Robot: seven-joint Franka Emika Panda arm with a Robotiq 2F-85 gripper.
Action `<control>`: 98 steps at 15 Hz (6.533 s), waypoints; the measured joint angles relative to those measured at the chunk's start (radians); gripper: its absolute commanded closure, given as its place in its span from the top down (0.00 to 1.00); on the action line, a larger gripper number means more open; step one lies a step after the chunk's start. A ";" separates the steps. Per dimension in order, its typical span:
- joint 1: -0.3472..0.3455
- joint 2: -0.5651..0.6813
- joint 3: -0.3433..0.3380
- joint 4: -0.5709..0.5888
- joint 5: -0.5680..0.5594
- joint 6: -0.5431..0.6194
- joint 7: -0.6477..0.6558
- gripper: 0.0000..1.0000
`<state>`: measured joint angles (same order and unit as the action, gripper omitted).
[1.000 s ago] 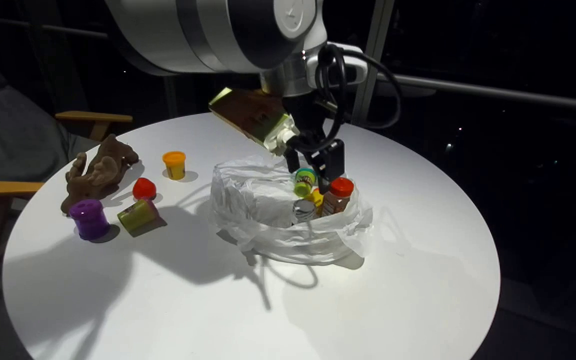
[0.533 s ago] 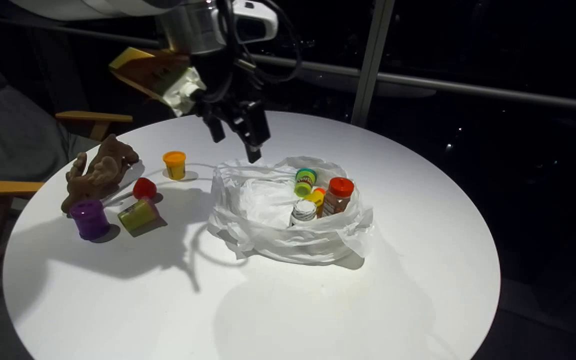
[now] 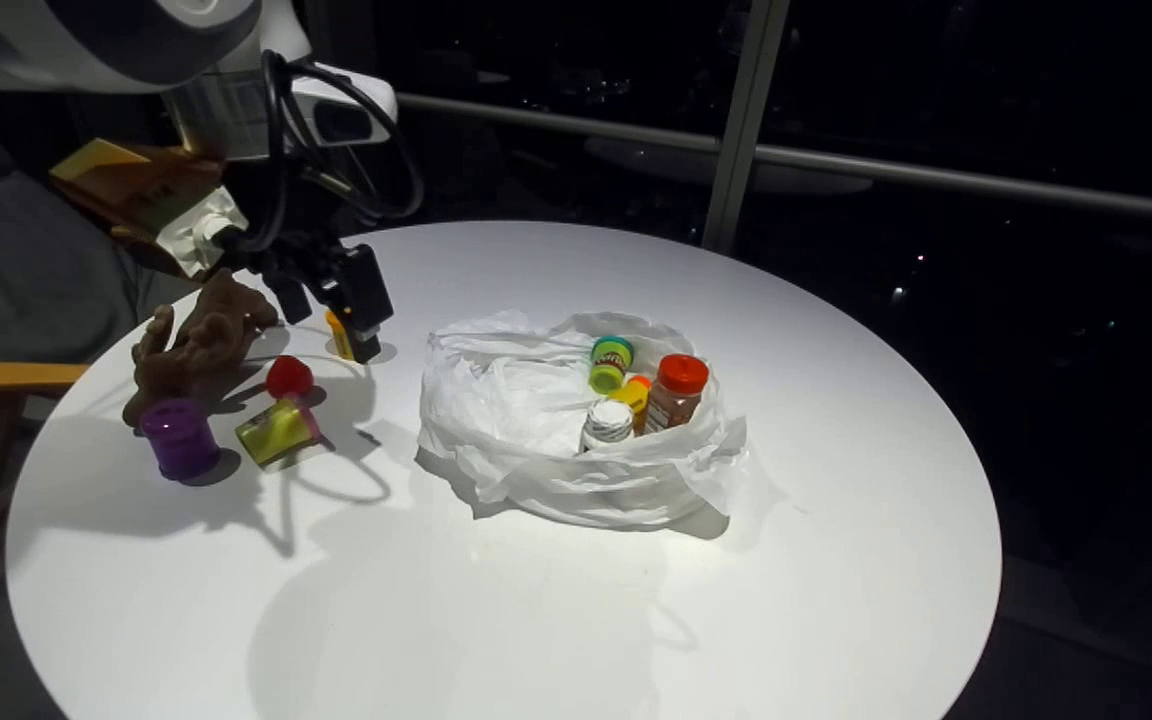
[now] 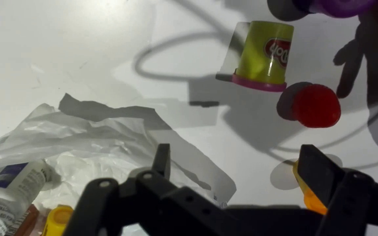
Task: Pick the objects on the table and put them in the plastic bag
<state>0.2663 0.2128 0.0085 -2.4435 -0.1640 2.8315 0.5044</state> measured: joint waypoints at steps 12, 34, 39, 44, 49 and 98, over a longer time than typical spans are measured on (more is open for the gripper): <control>0.009 0.133 0.036 0.036 0.072 0.000 -0.019 1.00; 0.027 0.189 0.000 0.122 0.109 0.005 -0.040 0.28; 0.059 0.106 -0.197 0.132 -0.022 0.111 0.013 0.28; 0.145 0.159 -0.403 0.164 -0.156 0.225 0.131 0.28; 0.269 0.302 -0.509 0.241 -0.168 0.277 0.213 0.28; 0.214 -0.008 0.014 -0.010 0.301 -0.243 -0.089 1.00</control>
<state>0.4807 0.2049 0.0227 -2.4539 0.1371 2.5890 0.4152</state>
